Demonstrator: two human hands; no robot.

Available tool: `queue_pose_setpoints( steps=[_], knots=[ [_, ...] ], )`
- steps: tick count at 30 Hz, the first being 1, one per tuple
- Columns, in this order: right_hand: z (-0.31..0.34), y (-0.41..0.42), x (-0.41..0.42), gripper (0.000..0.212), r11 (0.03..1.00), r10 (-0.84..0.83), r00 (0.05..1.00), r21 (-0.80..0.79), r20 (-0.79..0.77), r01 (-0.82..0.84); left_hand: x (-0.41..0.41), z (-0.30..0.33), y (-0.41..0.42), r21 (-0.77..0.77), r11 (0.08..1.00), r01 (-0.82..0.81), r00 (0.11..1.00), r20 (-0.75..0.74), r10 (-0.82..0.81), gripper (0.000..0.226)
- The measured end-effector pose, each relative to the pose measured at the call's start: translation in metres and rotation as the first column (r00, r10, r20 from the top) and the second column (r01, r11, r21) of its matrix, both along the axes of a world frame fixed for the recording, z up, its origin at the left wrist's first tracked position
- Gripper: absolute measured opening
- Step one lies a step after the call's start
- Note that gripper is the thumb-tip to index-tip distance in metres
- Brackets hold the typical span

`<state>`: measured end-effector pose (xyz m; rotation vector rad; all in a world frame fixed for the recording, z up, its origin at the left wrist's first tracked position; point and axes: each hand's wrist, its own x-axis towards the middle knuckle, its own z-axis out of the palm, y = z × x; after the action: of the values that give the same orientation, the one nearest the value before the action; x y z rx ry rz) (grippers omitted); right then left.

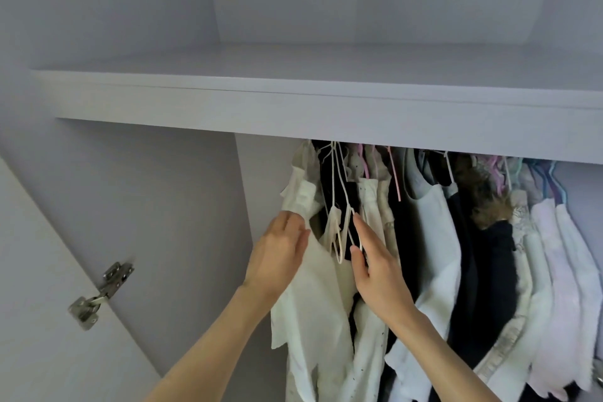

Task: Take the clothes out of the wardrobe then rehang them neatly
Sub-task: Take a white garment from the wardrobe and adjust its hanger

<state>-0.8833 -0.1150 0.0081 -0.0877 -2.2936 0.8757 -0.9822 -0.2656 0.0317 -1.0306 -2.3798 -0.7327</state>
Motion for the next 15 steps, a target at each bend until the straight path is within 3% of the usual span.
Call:
queue_pose_setpoints(
  steps=[6, 12, 15],
  knots=[
    [-0.002, 0.004, -0.002, 0.05, 1.0, 0.014, 1.0, -0.003, -0.014, -0.014, -0.025, 0.026, 0.017, -0.007, 0.968, -0.25, 0.93, 0.275, 0.242, 0.027],
    [0.001, 0.004, 0.002, 0.049, 0.999, 0.03, 1.0, -0.011, 0.0, -0.03, -0.045, 0.026, 0.03, -0.227, 0.903, -0.364, 0.863, 0.283, 0.419, 0.034],
    [0.002, 0.005, 0.004, 0.052, 0.999, 0.035, 0.999, -0.024, -0.004, -0.035, -0.048, 0.021, 0.026, -0.133, 0.914, -0.383, 0.872, 0.274, 0.405, 0.034]
  ],
)
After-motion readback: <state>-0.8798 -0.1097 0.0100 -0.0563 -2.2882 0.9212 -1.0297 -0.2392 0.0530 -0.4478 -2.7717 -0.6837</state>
